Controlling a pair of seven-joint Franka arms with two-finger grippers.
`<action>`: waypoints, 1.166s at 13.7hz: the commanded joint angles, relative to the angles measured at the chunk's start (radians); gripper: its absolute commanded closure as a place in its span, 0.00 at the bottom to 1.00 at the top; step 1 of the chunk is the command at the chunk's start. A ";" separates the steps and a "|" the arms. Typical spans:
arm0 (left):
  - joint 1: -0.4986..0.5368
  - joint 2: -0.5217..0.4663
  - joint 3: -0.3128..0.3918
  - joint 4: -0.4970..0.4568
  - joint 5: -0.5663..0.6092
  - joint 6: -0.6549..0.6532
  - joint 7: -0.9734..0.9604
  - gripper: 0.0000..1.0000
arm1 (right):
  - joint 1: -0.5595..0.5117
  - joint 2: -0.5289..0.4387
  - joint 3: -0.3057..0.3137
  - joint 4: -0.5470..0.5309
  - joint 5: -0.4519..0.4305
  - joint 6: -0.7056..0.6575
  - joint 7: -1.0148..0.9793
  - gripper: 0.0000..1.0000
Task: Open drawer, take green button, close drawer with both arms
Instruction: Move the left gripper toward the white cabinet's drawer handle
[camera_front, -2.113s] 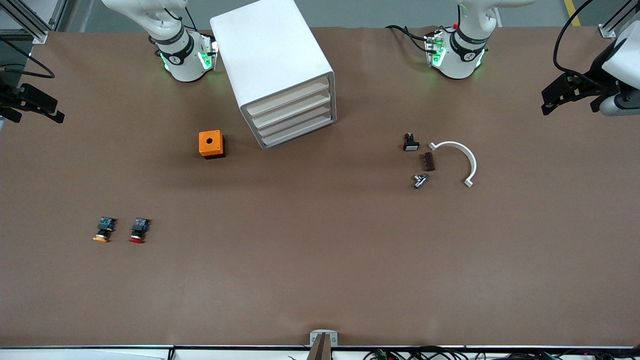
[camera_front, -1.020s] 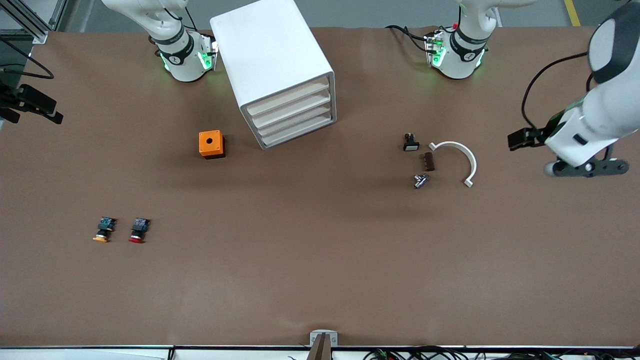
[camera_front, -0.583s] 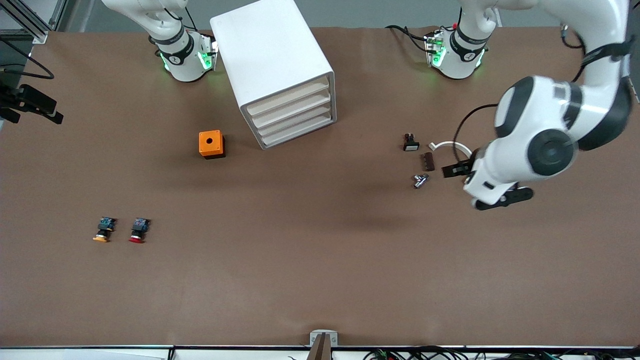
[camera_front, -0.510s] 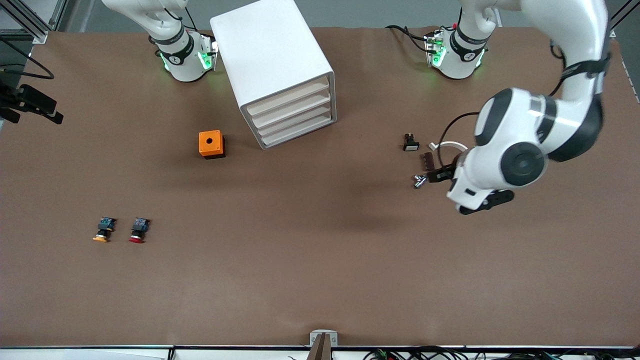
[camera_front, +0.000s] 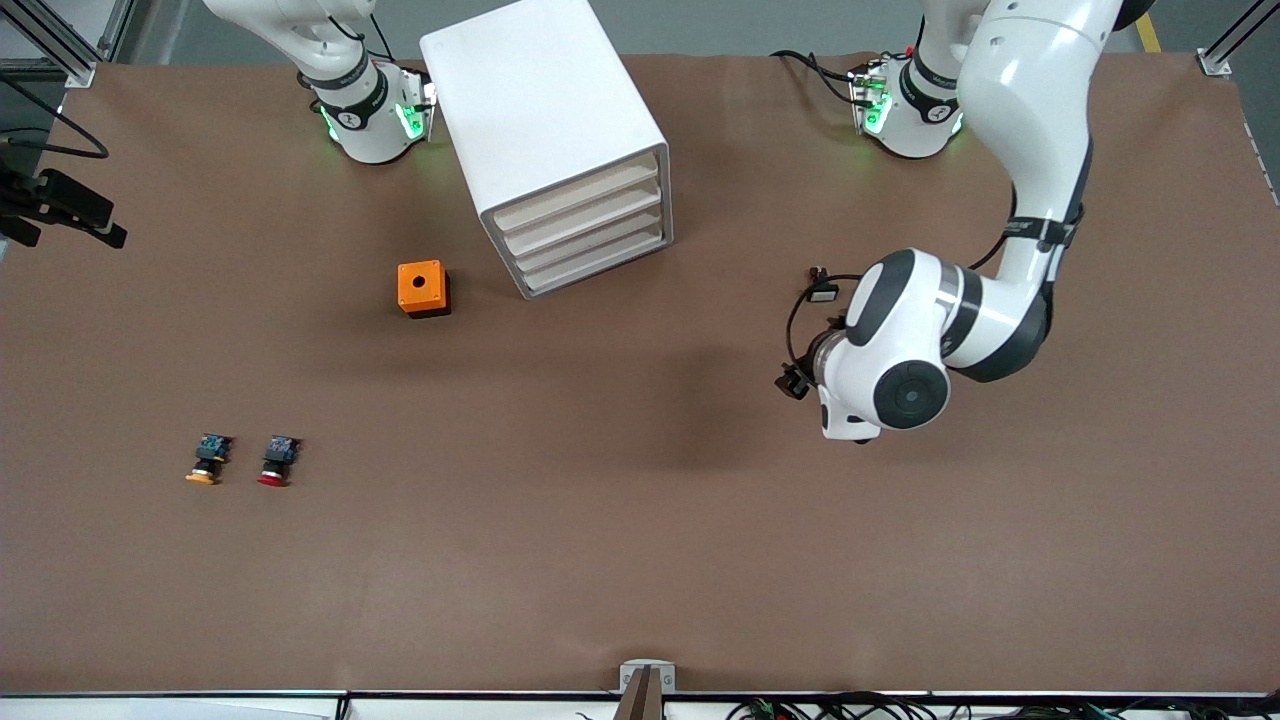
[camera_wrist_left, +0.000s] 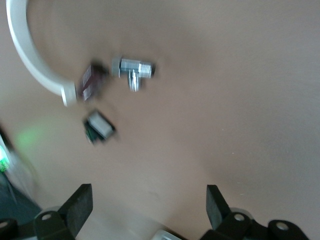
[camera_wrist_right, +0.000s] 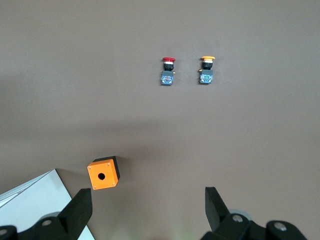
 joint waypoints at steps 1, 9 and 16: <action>-0.040 0.061 0.007 0.032 -0.070 0.008 -0.239 0.00 | -0.003 -0.024 0.006 -0.018 -0.017 0.011 0.006 0.00; -0.118 0.191 0.010 0.026 -0.561 0.117 -0.546 0.00 | -0.002 -0.013 0.006 0.018 -0.025 0.001 0.011 0.00; -0.197 0.239 -0.008 0.021 -0.705 0.109 -0.919 0.16 | -0.007 0.016 0.006 0.029 -0.025 0.003 0.012 0.00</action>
